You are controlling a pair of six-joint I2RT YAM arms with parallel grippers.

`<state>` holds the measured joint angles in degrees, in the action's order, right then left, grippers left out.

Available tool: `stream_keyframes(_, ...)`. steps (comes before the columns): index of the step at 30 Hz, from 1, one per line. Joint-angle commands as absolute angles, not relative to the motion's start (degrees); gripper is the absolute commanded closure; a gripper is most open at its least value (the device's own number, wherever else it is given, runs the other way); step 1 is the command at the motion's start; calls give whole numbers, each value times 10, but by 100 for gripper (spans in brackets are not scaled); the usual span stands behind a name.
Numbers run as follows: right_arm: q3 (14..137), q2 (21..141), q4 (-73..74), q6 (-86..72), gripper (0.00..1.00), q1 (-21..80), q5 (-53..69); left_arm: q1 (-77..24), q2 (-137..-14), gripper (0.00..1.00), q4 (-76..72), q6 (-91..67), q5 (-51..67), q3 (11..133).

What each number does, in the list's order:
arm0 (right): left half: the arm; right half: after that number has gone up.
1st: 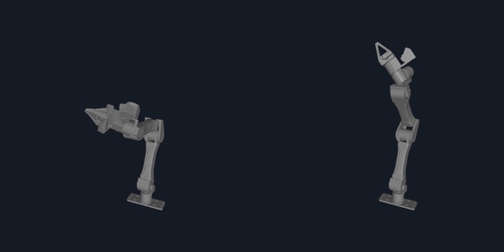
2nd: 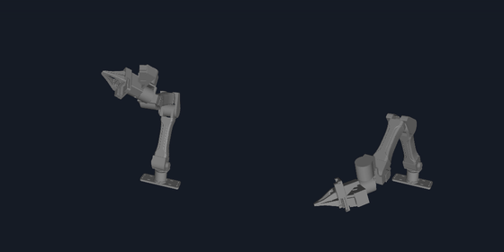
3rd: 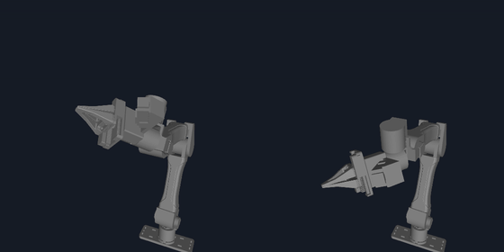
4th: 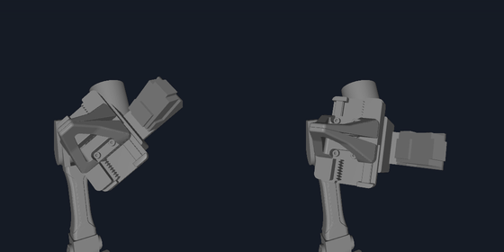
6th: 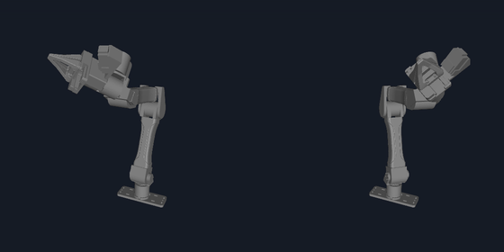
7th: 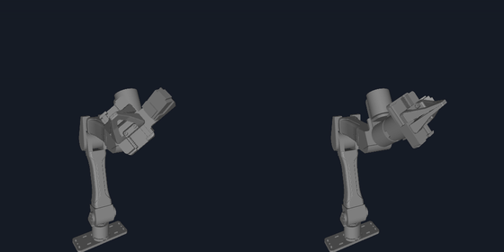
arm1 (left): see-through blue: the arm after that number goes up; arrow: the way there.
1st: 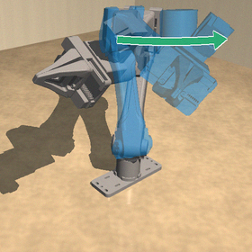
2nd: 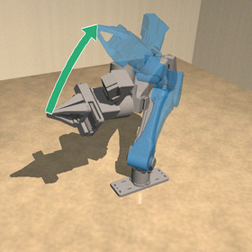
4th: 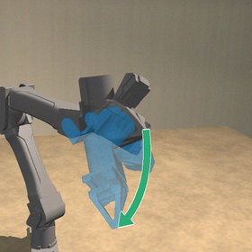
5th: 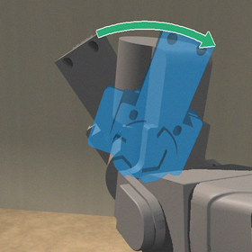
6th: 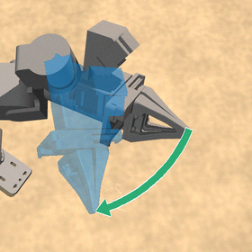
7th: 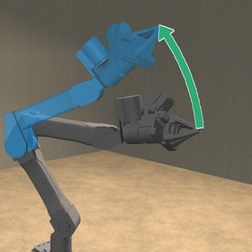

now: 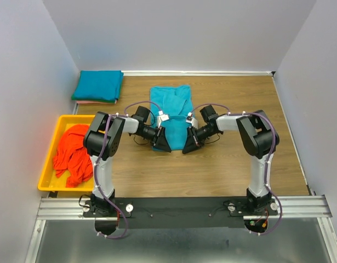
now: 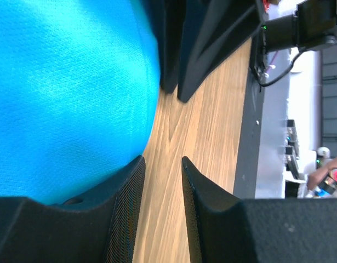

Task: Fold and stack the t-shirts
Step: Fold the tshirt

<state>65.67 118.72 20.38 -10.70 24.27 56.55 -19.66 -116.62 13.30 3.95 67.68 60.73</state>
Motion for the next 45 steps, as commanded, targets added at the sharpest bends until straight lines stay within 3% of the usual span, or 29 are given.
stream_keyframes(1,623,1203,189,-89,74,229,551,-173,-1211,57,221,162,633,614)
stream_keyframes(11,629,1140,188,-103,76,219,611,-168,-1204,49,445,378,697,683)
stream_keyframes(18,676,1073,189,-124,73,219,621,-156,-1134,47,468,370,676,697)
stream_keyframes(37,643,1187,189,-62,74,214,496,-80,-1245,49,432,340,613,679)
stream_keyframes(42,642,1146,192,-60,73,214,487,-81,-1185,48,436,357,593,714)
stream_keyframes(45,658,1090,210,-47,68,214,500,-81,-1122,42,444,373,569,735)
